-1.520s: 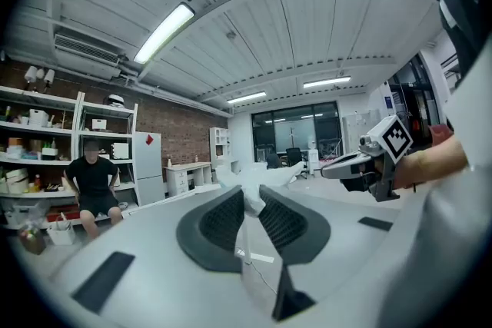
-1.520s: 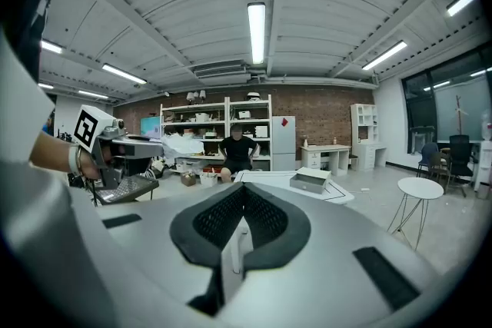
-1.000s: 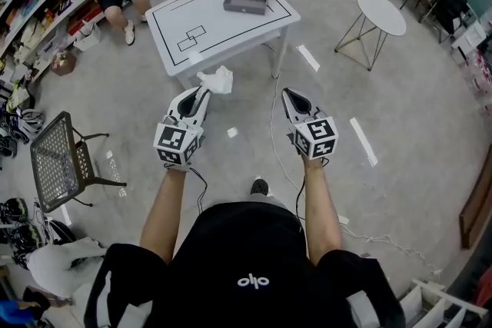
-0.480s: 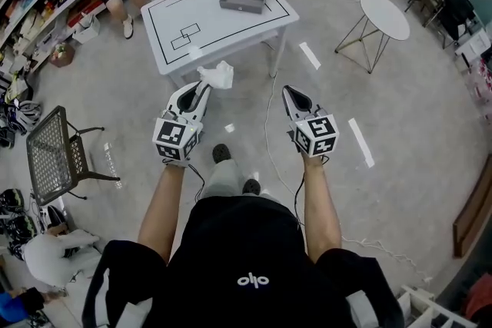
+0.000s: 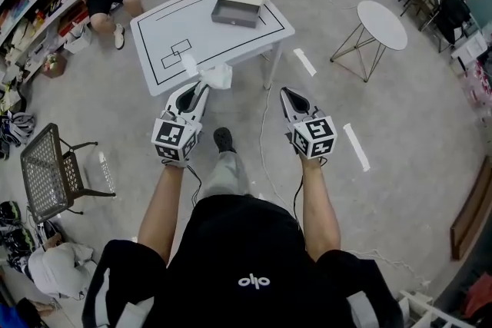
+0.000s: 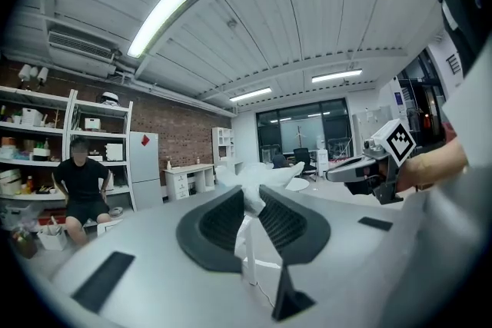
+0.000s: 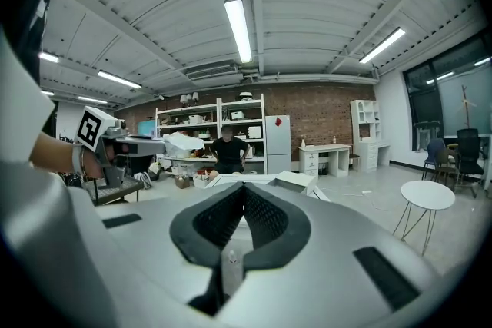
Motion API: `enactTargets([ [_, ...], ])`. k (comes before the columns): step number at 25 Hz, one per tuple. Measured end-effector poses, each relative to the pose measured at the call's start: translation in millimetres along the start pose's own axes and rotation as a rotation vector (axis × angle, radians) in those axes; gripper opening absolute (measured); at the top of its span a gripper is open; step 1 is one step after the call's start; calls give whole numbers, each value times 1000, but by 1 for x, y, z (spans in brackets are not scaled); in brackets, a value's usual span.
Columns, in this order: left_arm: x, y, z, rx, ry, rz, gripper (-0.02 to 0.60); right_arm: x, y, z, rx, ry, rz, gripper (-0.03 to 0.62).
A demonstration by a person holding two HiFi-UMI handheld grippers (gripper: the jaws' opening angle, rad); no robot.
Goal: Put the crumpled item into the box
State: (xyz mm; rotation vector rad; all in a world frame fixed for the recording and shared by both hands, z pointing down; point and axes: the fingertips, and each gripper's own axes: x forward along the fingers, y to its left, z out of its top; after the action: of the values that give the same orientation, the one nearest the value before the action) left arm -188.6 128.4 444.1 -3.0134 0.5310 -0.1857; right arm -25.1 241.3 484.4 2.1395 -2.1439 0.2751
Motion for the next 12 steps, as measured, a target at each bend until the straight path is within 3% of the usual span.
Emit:
enactTargets([
  [12,156,129,2,9,2,-71,63,165,-96,49,8,-15,-57,9],
])
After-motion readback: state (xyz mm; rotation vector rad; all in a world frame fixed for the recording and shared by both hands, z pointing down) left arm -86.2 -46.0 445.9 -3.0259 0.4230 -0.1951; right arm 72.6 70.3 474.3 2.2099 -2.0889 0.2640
